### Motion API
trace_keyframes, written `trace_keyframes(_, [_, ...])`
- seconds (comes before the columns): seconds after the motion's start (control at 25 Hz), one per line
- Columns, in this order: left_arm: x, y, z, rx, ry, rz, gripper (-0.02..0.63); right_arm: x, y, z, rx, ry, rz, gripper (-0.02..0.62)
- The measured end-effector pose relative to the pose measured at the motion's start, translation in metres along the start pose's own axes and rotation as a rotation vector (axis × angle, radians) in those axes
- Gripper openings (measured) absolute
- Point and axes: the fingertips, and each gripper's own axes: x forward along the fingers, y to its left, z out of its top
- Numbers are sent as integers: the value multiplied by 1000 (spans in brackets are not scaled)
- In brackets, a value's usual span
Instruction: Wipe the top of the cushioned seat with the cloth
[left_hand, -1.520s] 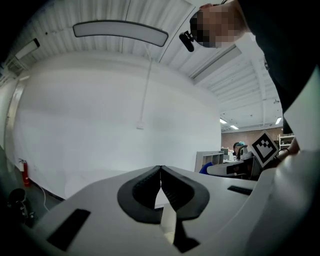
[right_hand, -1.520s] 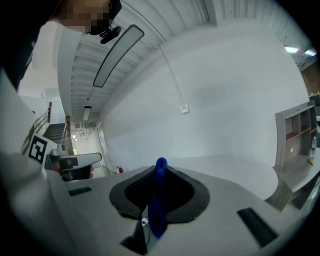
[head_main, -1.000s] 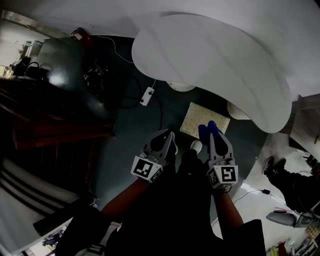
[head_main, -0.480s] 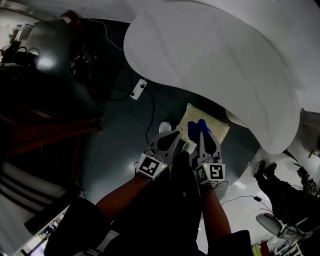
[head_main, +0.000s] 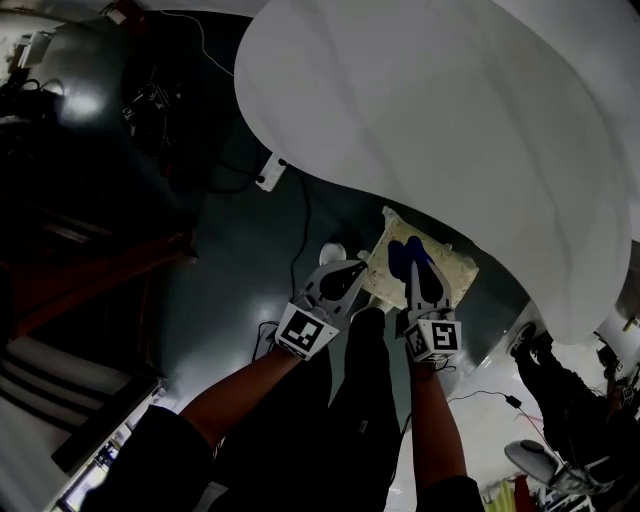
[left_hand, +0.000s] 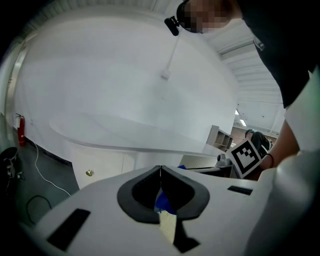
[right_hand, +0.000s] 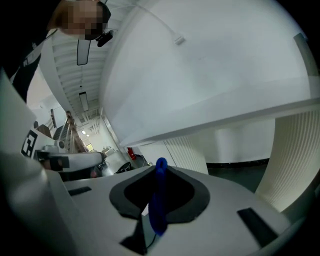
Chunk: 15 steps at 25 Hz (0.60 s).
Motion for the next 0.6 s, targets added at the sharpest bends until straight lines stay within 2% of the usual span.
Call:
trace_keyframes(0.16, [19,14,-17,-40,-29,-6,15,30,-16,-25,18,25,2,72])
trace_keyframes(0.36, [37,23,-39,-66,10,1,15,51,-26,-61,73,51,-11,72])
trace_keyframes(0.52, [56,30,-47,15,38,-28,17,69,-36,-92,102,68,-34,72])
trace_keyframes(0.6, [59,32,-46,22,39,-44,17,76,-39,-107,119,74,-47,72])
